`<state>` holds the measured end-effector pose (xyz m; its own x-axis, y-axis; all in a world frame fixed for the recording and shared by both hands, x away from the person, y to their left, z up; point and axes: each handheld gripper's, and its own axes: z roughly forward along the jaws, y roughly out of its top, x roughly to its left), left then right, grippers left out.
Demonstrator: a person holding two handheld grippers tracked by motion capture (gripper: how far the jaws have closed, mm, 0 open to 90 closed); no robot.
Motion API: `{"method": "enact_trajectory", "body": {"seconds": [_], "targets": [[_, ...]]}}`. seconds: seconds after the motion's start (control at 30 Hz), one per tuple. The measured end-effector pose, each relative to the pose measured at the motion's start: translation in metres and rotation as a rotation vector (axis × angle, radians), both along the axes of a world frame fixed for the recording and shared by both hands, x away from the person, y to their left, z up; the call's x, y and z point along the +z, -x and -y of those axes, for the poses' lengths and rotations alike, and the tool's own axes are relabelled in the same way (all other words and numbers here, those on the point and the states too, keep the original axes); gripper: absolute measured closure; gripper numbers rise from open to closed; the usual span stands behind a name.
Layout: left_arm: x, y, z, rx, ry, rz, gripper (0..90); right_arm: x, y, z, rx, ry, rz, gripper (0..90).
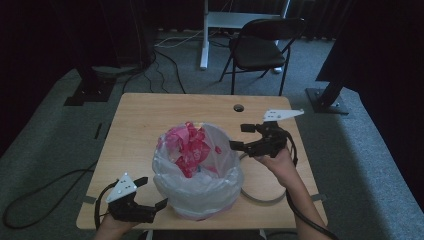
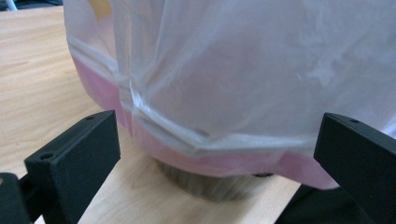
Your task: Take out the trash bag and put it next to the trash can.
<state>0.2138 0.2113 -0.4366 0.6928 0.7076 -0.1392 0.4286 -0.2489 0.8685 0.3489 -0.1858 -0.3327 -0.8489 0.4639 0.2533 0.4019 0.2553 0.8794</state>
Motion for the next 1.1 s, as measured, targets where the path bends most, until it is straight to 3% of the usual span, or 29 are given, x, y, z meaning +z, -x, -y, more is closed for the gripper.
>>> {"method": "enact_trajectory", "body": {"seconds": [0.2, 0.43, 0.5, 0.67, 0.8, 0.97, 1.1], "targets": [[0.002, -0.010, 0.002, -0.016, -0.009, 0.007, 0.4, -0.003, -0.010, -0.027, 0.027, 0.085, -0.038, 16.4], [0.003, -0.016, 0.000, -0.045, 0.007, 0.002, 0.4, -0.009, -0.011, -0.042, 0.053, 0.111, -0.089, 27.4], [0.006, -0.016, -0.001, -0.052, 0.009, 0.010, 0.5, -0.009, -0.010, -0.043, 0.077, 0.094, -0.099, 32.3], [0.014, -0.017, 0.001, -0.107, 0.035, 0.033, 0.4, -0.011, -0.009, -0.042, 0.065, 0.111, -0.092, 37.8], [0.022, -0.015, 0.007, -0.151, 0.010, 0.060, 0.8, -0.011, -0.009, -0.042, 0.057, 0.126, -0.086, 41.0], [0.027, -0.010, 0.009, -0.196, 0.022, 0.090, 10.7, -0.009, -0.008, -0.042, 0.034, 0.149, -0.084, 46.0], [0.021, -0.018, 0.002, -0.223, 0.073, 0.047, 16.3, -0.009, -0.008, -0.043, 0.010, 0.160, -0.082, 51.3]]}}
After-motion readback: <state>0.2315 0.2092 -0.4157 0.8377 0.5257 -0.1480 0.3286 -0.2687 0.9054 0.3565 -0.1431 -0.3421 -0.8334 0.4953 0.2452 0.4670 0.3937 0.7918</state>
